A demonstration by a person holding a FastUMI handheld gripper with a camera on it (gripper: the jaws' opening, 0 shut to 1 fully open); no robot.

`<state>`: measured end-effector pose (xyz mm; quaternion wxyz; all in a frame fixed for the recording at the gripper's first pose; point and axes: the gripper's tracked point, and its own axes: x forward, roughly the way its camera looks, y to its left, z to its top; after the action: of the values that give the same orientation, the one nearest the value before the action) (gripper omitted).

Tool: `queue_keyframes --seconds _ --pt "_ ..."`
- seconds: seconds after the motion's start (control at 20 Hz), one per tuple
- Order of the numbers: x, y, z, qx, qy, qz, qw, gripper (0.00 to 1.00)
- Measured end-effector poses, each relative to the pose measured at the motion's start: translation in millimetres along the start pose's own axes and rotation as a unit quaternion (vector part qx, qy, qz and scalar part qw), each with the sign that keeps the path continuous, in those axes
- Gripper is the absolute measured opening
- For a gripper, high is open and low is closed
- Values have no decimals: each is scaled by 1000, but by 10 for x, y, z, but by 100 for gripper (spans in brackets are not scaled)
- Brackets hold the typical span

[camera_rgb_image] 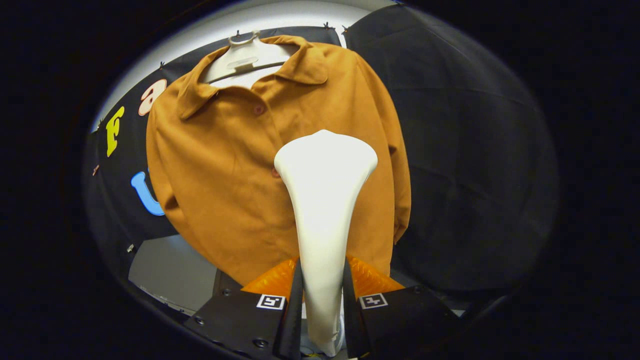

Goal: Iron the clothes twice with a garment steamer, once on the left side and once on the right side.

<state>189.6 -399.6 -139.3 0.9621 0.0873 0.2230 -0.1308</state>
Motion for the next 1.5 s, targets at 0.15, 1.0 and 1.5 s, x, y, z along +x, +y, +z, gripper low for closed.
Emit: queue_keyframes --seconds 0.15,1.0,1.5 --pt "31 -23 330 4 -31 6 1000 39" --pt "621 -358 -833 3 91 -21 996 39" --pt "938 -488 -1054 29 193 -48 980 39"
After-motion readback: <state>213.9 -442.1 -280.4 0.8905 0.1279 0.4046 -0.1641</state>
